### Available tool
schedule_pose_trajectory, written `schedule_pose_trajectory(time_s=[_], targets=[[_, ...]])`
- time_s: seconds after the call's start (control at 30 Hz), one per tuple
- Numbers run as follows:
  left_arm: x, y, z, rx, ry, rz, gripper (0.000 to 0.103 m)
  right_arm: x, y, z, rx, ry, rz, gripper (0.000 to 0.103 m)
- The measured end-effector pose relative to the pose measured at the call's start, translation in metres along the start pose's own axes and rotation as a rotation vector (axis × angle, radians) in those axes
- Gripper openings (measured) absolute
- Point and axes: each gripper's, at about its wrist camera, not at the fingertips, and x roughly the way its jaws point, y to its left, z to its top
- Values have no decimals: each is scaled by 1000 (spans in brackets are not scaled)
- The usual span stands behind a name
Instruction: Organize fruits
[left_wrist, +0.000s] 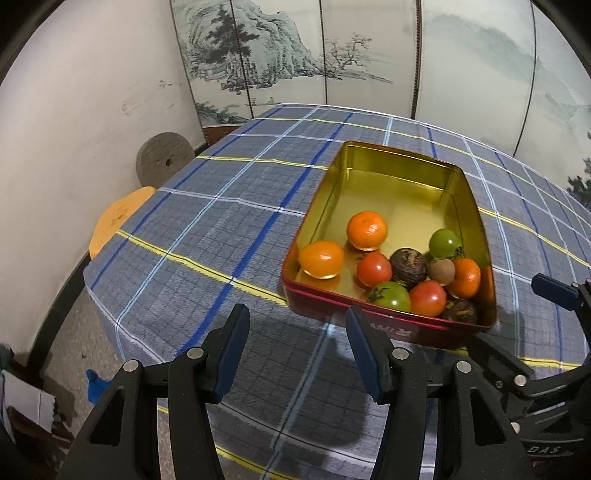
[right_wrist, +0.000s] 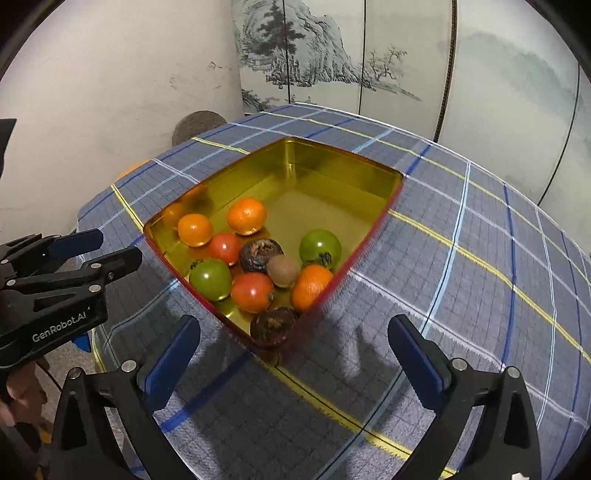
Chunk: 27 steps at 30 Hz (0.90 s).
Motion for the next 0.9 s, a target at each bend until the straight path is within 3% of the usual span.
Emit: schedule_pose_trajectory(time_s=[0.9], targets=[[-6, -19, 4, 31, -3, -8, 56, 6, -3, -8, 18, 38, -18, 102]])
